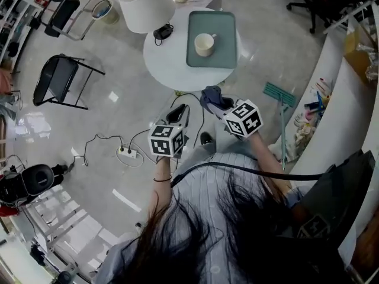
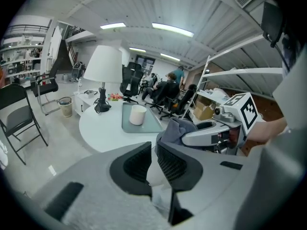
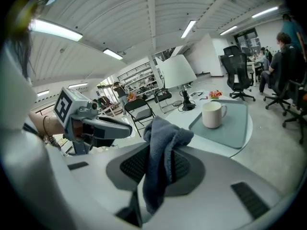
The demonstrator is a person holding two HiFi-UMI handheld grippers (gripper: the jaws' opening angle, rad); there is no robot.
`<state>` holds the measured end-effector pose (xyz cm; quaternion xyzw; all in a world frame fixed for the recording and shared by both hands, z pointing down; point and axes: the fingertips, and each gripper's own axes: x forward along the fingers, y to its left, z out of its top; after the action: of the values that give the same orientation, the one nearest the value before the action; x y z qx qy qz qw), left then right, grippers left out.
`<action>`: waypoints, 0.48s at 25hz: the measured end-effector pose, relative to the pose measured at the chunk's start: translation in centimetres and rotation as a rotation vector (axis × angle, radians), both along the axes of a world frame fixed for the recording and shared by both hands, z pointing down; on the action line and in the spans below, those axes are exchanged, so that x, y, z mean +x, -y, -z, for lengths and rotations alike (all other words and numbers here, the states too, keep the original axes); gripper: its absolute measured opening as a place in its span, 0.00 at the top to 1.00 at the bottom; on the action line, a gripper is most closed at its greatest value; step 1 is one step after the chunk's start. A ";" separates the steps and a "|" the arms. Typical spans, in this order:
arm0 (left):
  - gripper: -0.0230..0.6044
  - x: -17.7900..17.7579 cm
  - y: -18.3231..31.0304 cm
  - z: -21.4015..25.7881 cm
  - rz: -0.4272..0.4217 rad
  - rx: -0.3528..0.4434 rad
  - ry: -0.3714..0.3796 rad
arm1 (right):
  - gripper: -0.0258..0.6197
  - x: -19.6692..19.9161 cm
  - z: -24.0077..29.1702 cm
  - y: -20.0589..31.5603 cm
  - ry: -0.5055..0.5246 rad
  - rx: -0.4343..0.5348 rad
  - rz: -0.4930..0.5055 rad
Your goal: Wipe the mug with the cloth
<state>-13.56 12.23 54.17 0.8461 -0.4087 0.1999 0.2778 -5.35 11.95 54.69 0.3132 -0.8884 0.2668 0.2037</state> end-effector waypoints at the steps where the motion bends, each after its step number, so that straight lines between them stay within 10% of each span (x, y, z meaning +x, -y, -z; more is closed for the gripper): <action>1: 0.89 0.2 -0.4 -0.1 -0.004 0.002 -0.004 | 0.82 0.1 0.0 -0.6 0.002 0.000 -0.003; 12: 0.89 2.3 -2.6 0.3 -0.081 0.048 -0.009 | 0.83 1.6 0.2 -4.3 0.016 0.009 -0.045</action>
<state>-11.25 14.86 53.82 0.8693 -0.3776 0.1972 0.2507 -3.74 16.22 54.53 0.3319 -0.8840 0.2696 0.1891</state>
